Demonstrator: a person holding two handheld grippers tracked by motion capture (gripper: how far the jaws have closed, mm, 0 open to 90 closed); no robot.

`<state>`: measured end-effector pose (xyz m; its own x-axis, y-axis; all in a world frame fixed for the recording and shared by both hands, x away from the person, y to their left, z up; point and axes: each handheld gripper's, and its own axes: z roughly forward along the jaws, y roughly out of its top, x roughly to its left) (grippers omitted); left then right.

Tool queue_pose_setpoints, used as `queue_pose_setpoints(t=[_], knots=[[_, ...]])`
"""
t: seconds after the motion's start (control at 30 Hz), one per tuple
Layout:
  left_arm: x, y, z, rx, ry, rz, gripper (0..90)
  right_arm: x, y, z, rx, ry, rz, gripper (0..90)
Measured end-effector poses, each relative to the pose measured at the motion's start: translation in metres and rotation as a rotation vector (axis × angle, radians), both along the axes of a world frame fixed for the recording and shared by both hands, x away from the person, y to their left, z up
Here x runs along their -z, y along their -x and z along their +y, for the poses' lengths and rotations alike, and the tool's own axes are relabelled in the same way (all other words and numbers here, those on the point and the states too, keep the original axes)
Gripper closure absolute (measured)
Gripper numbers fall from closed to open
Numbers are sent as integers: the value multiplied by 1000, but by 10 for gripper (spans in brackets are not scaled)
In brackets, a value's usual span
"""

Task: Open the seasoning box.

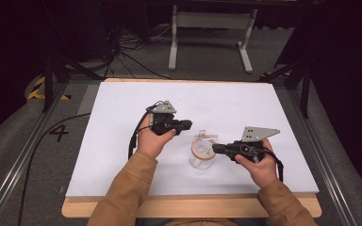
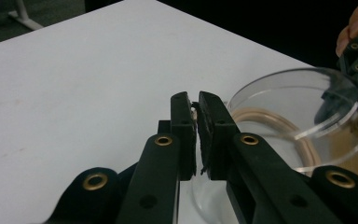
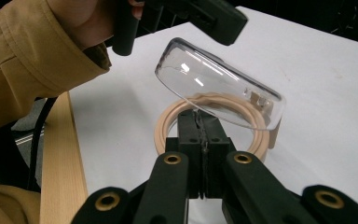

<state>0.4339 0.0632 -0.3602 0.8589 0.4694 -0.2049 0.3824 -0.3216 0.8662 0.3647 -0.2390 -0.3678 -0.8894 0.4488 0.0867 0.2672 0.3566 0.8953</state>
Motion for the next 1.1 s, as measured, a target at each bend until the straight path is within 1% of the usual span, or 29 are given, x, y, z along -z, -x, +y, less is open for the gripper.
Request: queue_pose_setpoints(t=[0.03, 0.07, 0.1, 0.2, 0.23, 0.27, 0.3, 0.33, 0.37, 0.43, 0.47, 0.5, 0.53, 0.6, 0.7, 0.73, 0.77, 0.8, 0.97, 1.0, 1.03, 1.1], knots=[[0, 1, 5, 1, 11, 4, 848, -1, -2, 0, -5, 0, -1, 900], [-1, 4, 10, 3, 24, 20, 847, -2, -4, 1, -12, -3, 0, 900], [-1, 6, 16, 2, 26, 29, 847, -4, -5, 2, -15, -7, -5, 900], [-2, 11, 27, -17, 28, 33, 847, -7, -9, 4, -32, -13, -12, 900], [-3, 12, 30, -21, 22, 40, 848, -9, -11, 4, -35, -15, -15, 900], [-3, 14, 33, -26, 25, 39, 847, -9, -12, 4, -38, -16, -18, 900], [-3, 15, 36, -26, 18, 34, 847, -10, -13, 4, -39, -23, -13, 900], [-3, 17, 40, -34, 6, 43, 845, -11, -15, 4, -41, -27, -15, 900], [-3, 18, 43, -41, 0, 38, 843, -13, -17, 4, -42, -30, -16, 900], [-2, 20, 45, -50, 6, 39, 842, -14, -19, 4, -43, -32, -21, 900], [-2, 21, 49, -52, -12, 39, 839, -15, -20, 4, -43, -33, -24, 900], [-1, 22, 50, -60, -7, 39, 838, -16, -22, 3, -44, -36, -23, 900], [-1, 24, 53, -66, -18, 43, 836, -17, -23, 3, -45, -40, -25, 900], [0, 26, 57, -72, -24, 43, 833, -18, -27, 2, -45, -44, -27, 900], [1, 30, 65, -90, -37, 54, 831, -19, -34, 2, -42, -58, -25, 900], [1, 30, 65, -90, -37, 54, 831, -19, -34, 2, -42, -58, -25, 900], [1, 32, 68, -95, -45, 61, 831, -20, -38, 3, -42, -62, -27, 900], [2, 32, 69, -100, -40, 51, 831, -20, -38, 3, -42, -62, -27, 900], [4, 38, 78, -122, -43, 69, 828, -19, -47, 4, -38, -71, -22, 900], [5, 39, 80, -125, -41, 73, 829, -19, -49, 3, -37, -70, -15, 900], [5, 39, 81, -125, -48, 71, 828, -19, -51, 3, -34, -72, -21, 900], [6, 40, 84, -136, -47, 72, 829, -18, -54, 2, -29, -80, -13, 900]])
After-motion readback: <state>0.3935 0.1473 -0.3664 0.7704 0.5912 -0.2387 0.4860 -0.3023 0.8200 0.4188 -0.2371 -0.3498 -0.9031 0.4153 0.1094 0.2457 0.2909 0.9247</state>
